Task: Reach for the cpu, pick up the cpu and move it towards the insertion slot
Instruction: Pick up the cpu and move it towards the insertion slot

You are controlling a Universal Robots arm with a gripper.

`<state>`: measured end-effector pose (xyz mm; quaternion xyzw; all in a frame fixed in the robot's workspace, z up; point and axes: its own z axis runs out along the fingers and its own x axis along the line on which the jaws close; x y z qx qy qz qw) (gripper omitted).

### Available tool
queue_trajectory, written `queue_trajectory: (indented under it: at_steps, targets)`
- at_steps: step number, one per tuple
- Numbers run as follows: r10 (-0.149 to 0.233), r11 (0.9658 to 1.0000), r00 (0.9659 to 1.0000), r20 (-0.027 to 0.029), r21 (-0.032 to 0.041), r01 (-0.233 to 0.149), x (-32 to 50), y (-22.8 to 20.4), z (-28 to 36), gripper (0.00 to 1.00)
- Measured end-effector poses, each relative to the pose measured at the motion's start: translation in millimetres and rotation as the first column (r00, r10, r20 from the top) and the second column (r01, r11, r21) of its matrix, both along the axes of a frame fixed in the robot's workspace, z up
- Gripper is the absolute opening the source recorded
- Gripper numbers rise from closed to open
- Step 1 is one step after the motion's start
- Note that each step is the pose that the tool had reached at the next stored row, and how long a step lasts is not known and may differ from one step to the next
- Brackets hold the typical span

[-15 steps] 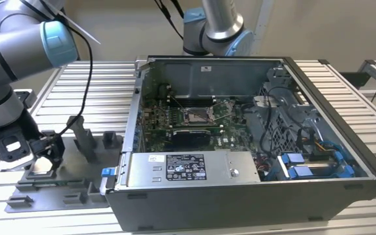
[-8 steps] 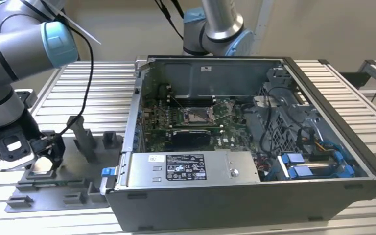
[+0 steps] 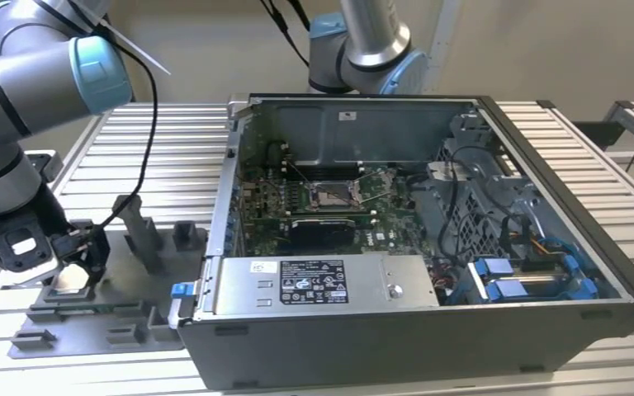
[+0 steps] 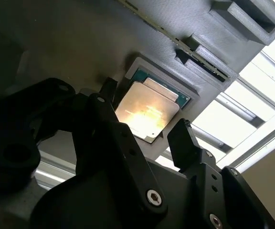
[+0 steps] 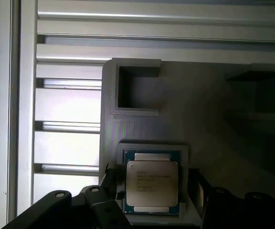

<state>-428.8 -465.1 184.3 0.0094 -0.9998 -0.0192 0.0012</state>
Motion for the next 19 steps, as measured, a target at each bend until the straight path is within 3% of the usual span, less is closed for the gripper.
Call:
queue_trajectory:
  at_steps: [3,4,16,19]
  targets:
    - [0.000,1.0000,1.0000,0.0000,0.0000,0.000,0.0,0.0,0.0,1.00]
    - [0.000,1.0000,1.0000,0.0001,0.0000,0.000,0.0,0.0,-0.1,0.00]
    - [0.000,1.0000,1.0000,0.0001,0.0001,0.000,0.0,0.0,0.0,0.00]
    - [0.000,1.0000,1.0000,0.0000,0.0000,0.000,0.0,0.0,3.9,0.00]
